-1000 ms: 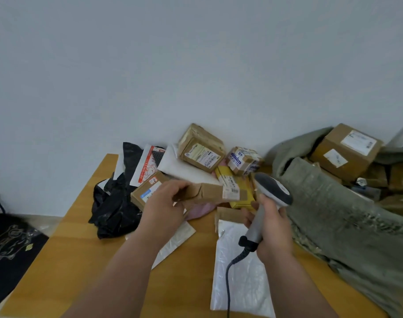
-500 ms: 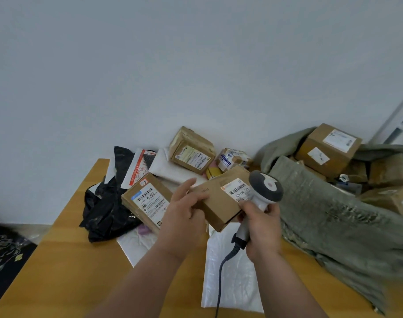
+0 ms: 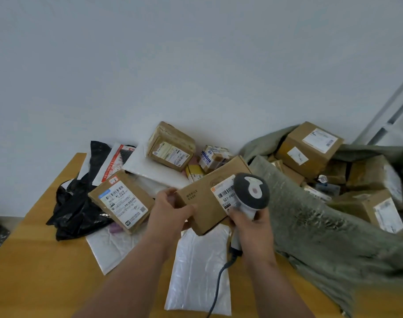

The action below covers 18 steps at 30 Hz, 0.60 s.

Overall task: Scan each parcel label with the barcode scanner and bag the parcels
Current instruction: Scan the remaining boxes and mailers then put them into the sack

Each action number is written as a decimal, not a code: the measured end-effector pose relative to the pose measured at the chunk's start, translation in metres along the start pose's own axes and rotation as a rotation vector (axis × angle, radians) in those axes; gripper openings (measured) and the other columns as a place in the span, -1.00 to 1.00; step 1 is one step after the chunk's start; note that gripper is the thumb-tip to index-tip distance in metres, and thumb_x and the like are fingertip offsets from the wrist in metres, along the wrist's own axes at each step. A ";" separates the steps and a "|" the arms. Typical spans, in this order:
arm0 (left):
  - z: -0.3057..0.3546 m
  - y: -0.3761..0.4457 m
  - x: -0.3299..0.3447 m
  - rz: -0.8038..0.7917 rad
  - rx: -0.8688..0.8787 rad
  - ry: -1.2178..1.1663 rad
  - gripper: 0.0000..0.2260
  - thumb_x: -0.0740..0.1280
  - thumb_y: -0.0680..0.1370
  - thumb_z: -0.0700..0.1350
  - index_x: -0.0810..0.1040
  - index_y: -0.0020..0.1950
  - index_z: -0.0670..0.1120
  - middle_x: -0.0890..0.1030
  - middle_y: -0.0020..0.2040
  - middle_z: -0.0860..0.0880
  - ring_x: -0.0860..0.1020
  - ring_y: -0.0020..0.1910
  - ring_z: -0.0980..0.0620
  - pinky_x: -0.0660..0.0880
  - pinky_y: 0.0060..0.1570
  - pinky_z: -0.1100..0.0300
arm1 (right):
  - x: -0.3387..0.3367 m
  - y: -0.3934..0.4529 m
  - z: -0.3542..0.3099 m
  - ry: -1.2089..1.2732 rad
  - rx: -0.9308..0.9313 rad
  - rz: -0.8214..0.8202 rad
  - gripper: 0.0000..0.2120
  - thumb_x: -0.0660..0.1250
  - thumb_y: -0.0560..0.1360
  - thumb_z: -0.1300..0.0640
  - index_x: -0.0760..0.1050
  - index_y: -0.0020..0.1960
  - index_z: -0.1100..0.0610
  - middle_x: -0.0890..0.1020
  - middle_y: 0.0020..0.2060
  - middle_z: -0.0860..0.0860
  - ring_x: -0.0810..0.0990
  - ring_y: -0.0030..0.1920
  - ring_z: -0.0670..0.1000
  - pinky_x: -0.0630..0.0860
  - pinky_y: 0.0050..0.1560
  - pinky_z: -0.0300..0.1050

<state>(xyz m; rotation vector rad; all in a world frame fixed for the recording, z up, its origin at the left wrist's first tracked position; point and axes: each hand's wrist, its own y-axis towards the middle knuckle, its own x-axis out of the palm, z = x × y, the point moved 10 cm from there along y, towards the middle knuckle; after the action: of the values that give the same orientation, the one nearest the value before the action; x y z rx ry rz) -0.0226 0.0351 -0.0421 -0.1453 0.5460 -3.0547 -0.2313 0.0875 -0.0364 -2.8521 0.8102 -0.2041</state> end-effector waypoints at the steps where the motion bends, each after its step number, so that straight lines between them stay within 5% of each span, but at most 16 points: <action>1: 0.002 0.005 -0.004 0.039 0.031 0.019 -0.51 0.46 0.48 -0.27 0.36 0.32 -0.06 0.61 0.11 -0.07 0.61 0.04 -0.05 0.63 -0.06 0.03 | -0.003 0.002 0.002 -0.021 0.008 -0.005 -0.70 0.45 0.50 0.23 0.50 0.08 -0.12 0.66 -0.11 -0.11 0.62 -0.10 -0.10 0.51 -0.14 -0.21; 5: 0.014 0.019 -0.020 0.157 0.139 0.137 -0.59 0.47 0.49 -0.14 0.43 0.27 0.07 0.63 0.09 -0.01 0.63 0.03 -0.04 0.60 0.06 -0.12 | -0.018 0.009 0.006 -0.042 0.067 -0.032 -0.82 0.44 0.51 0.21 0.57 0.06 0.01 0.62 -0.26 0.05 0.57 -0.31 0.04 0.53 -0.26 -0.07; 11: 0.024 0.022 -0.035 0.243 0.179 0.106 -0.47 0.43 0.53 -0.13 0.36 0.45 0.16 0.56 0.14 0.07 0.61 0.07 -0.07 0.63 -0.06 -0.13 | -0.019 0.012 -0.002 -0.140 0.081 -0.142 -0.95 0.43 0.52 0.20 0.57 -0.07 0.11 0.58 -0.36 0.07 0.52 -0.39 -0.01 0.49 -0.43 -0.23; 18: 0.022 0.022 -0.042 0.275 0.155 0.096 -0.46 0.40 0.55 -0.17 0.33 0.49 0.11 0.53 0.16 0.06 0.59 0.10 -0.09 0.65 -0.13 -0.10 | -0.004 0.003 -0.015 -0.339 0.033 -0.288 -0.83 0.41 0.51 0.15 0.49 -0.23 0.11 0.50 -0.51 0.03 0.46 -0.52 -0.11 0.43 -0.45 -0.29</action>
<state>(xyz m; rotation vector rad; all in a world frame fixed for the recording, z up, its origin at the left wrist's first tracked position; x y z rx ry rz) 0.0217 0.0096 -0.0331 0.0758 0.3016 -2.8294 -0.2384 0.0854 -0.0226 -2.8449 0.3276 0.2247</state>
